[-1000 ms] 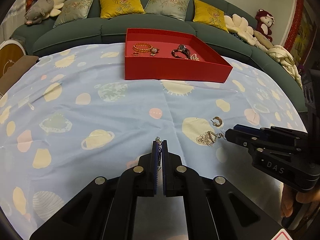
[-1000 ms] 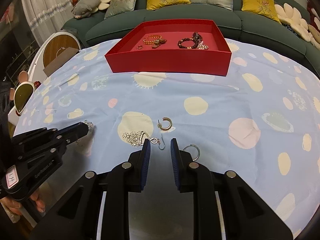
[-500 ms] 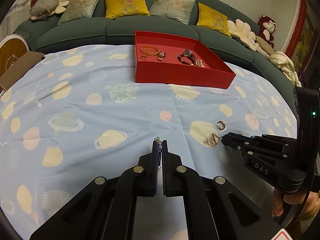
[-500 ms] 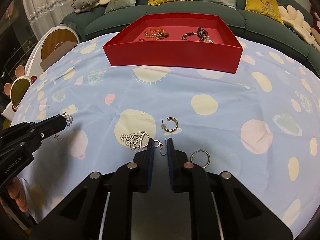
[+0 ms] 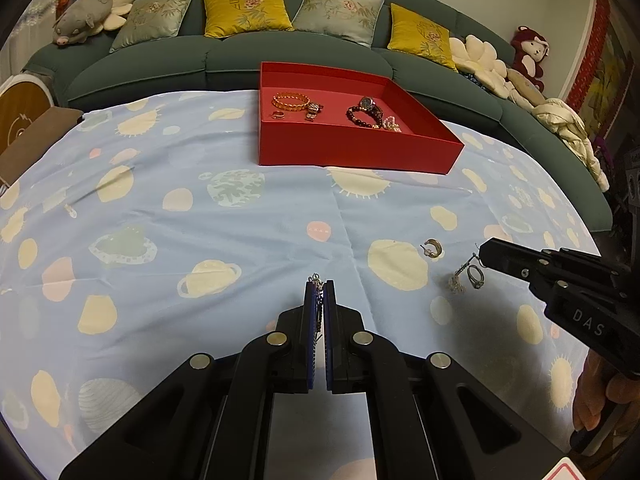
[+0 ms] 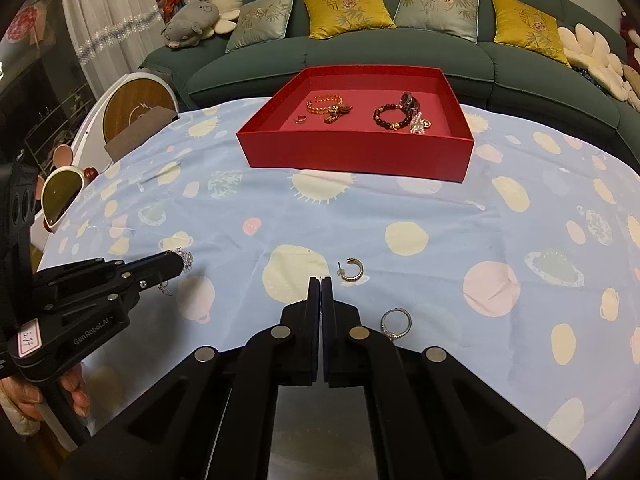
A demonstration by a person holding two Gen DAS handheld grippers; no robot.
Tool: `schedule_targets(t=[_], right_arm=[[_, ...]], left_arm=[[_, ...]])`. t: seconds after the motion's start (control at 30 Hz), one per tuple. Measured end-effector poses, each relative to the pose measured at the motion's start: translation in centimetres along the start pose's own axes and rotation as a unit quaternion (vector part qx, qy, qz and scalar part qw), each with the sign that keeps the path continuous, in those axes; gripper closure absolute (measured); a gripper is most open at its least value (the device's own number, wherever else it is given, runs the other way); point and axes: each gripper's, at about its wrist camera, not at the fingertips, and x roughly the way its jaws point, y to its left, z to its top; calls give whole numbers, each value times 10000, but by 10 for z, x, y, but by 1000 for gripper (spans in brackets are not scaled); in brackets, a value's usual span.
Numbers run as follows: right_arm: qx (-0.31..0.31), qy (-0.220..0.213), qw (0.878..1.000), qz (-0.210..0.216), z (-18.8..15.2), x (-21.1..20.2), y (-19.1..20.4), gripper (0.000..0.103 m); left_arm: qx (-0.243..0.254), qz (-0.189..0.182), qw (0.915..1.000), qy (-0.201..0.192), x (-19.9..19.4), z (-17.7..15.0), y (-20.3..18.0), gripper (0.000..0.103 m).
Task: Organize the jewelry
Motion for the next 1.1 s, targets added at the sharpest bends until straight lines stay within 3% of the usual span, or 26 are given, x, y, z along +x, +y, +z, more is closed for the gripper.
schedule_targets(t=[1.1], right_arm=[[308, -613, 9976, 36, 19, -41, -20, 103]], left_arm=[[-1, -34, 9997, -248, -11, 22, -20, 101]])
